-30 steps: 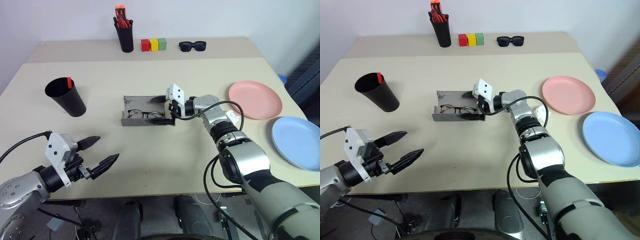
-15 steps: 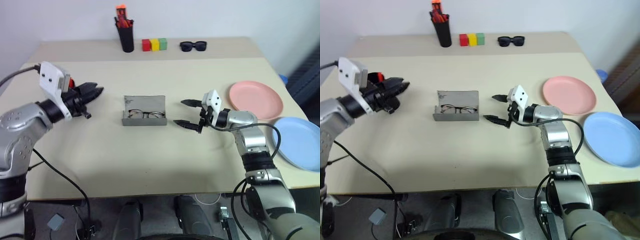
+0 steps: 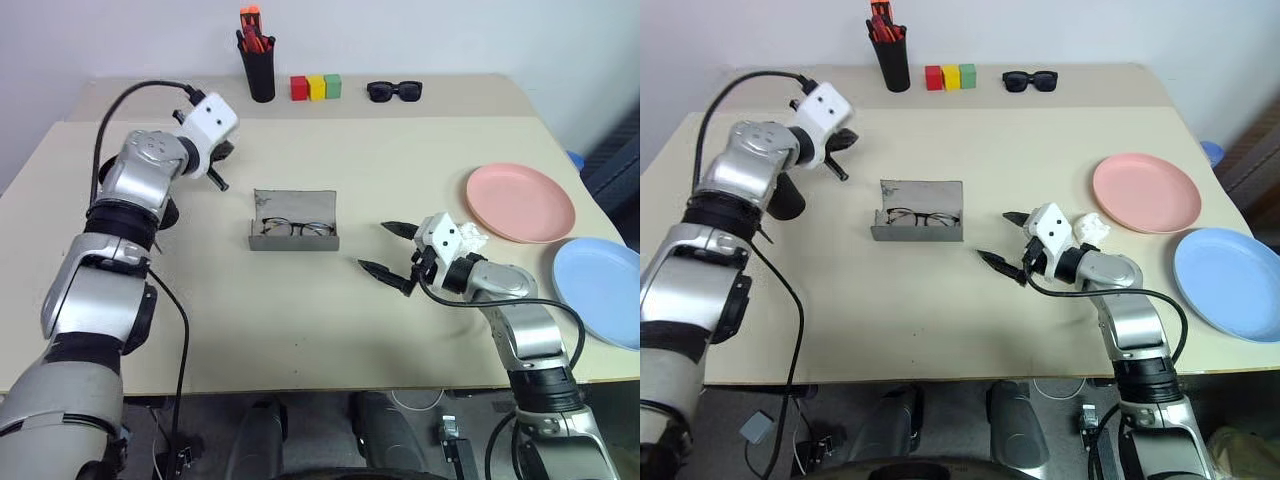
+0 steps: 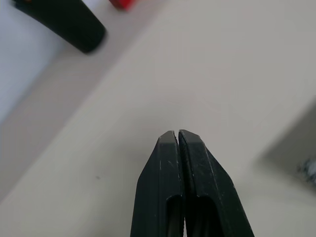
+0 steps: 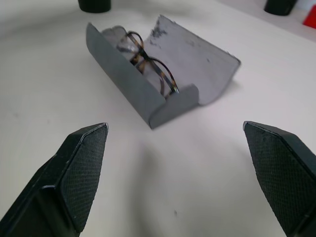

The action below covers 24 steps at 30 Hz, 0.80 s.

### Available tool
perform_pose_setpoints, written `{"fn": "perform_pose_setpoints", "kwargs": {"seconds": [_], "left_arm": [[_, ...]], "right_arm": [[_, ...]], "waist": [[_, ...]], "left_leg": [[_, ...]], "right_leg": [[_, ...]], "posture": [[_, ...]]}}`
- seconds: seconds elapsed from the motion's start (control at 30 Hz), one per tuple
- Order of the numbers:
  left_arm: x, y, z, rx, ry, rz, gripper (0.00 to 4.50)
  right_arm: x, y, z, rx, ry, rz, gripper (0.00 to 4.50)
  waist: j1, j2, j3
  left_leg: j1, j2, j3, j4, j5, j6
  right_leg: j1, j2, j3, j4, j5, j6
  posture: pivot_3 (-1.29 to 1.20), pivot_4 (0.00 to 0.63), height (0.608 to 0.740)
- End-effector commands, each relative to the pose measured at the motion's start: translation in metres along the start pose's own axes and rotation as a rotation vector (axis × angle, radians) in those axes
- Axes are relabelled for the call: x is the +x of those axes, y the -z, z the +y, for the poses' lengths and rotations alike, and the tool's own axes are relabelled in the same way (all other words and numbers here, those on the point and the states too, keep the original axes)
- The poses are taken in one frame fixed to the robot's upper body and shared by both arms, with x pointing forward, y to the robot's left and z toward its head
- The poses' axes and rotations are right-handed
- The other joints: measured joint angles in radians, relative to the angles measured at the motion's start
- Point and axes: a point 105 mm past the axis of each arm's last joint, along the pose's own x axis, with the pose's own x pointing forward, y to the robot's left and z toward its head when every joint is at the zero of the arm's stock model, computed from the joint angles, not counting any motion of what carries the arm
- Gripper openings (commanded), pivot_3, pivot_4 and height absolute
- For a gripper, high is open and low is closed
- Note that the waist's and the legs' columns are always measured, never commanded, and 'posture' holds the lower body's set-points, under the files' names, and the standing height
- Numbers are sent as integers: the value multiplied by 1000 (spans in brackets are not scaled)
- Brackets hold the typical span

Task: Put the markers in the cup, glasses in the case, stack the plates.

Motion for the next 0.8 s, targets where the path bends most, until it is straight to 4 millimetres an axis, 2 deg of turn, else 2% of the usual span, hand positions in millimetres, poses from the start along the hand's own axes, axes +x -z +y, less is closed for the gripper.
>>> {"fn": "perform_pose_setpoints", "kwargs": {"seconds": [0.03,0.23,0.5,0.7,0.8], "left_arm": [[3,-19,5,78,-5,-24,33],[14,-26,-11,120,42,-24,33],[19,-6,-42,153,212,38,33],[4,-15,-47,134,366,-68,33],[-7,-10,-52,155,445,-104,33]], "right_arm": [[-6,-15,-1,-30,31,-48,4500],[-6,-16,1,-31,50,-49,4500],[-6,-17,0,-33,63,-53,4500],[-6,-18,-2,-31,64,-55,4500],[-5,-16,-4,-28,65,-53,4500]], "waist": [[2,0,0],[3,0,0],[2,0,0],[1,0,0],[0,0,0]], "left_leg": [[-2,0,0,1,0,0],[-8,-1,-1,3,0,0],[-7,0,-1,3,0,0],[-7,0,-1,3,0,0],[-7,0,-1,3,0,0]], "right_leg": [[-1,0,0,0,0,0],[-5,-1,-1,0,0,1],[-5,-1,-1,1,0,1],[-5,-1,-1,1,1,1],[-5,-1,-1,2,1,1]], "posture": [[0,150,740],[0,150,740],[0,150,740],[0,150,740],[0,150,740]]}}
